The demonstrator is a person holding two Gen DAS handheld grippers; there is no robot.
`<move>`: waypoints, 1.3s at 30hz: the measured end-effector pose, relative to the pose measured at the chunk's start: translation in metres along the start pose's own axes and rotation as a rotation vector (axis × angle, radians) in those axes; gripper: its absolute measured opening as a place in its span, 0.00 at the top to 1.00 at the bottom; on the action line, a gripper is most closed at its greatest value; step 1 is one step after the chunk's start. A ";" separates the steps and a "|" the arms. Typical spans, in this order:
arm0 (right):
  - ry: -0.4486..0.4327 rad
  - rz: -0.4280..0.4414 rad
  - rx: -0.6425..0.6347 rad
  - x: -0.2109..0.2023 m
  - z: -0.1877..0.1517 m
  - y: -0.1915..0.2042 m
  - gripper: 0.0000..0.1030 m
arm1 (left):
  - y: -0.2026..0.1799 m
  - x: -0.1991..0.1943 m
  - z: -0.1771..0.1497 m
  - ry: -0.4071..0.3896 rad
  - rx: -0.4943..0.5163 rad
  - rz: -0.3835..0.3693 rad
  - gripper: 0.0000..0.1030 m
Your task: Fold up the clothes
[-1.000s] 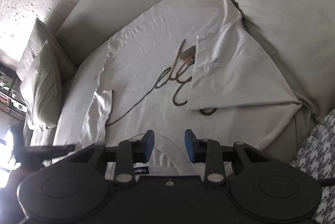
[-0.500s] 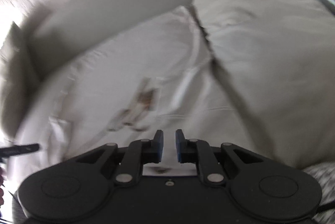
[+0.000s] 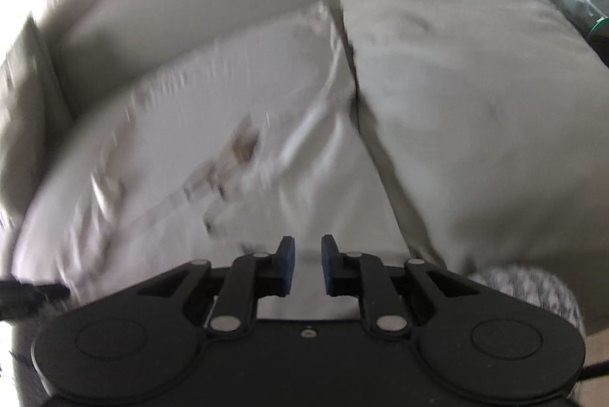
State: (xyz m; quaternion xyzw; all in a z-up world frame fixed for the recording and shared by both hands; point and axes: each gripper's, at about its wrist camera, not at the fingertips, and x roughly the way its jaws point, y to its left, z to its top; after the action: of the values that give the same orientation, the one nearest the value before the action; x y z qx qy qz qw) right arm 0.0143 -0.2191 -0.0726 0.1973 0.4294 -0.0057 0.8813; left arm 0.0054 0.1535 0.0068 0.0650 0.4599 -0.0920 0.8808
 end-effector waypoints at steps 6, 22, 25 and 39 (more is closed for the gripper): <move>-0.107 0.108 0.230 0.021 0.034 -0.022 0.84 | 0.005 0.023 0.035 -0.146 -0.001 0.176 0.77; 0.013 0.030 0.255 0.129 0.070 -0.019 0.84 | 0.001 0.141 0.090 0.040 0.001 0.127 0.84; -0.019 0.037 0.289 0.147 0.079 -0.022 0.84 | -0.006 0.148 0.098 0.017 -0.009 0.176 0.83; 0.070 0.076 0.116 0.068 0.021 -0.014 0.83 | -0.029 0.072 0.021 0.058 -0.102 0.134 0.76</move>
State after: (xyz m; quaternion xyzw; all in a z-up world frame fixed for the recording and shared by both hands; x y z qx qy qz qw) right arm 0.0706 -0.2283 -0.1171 0.2645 0.4511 0.0099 0.8523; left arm 0.0561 0.1138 -0.0418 0.0536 0.4840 -0.0073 0.8734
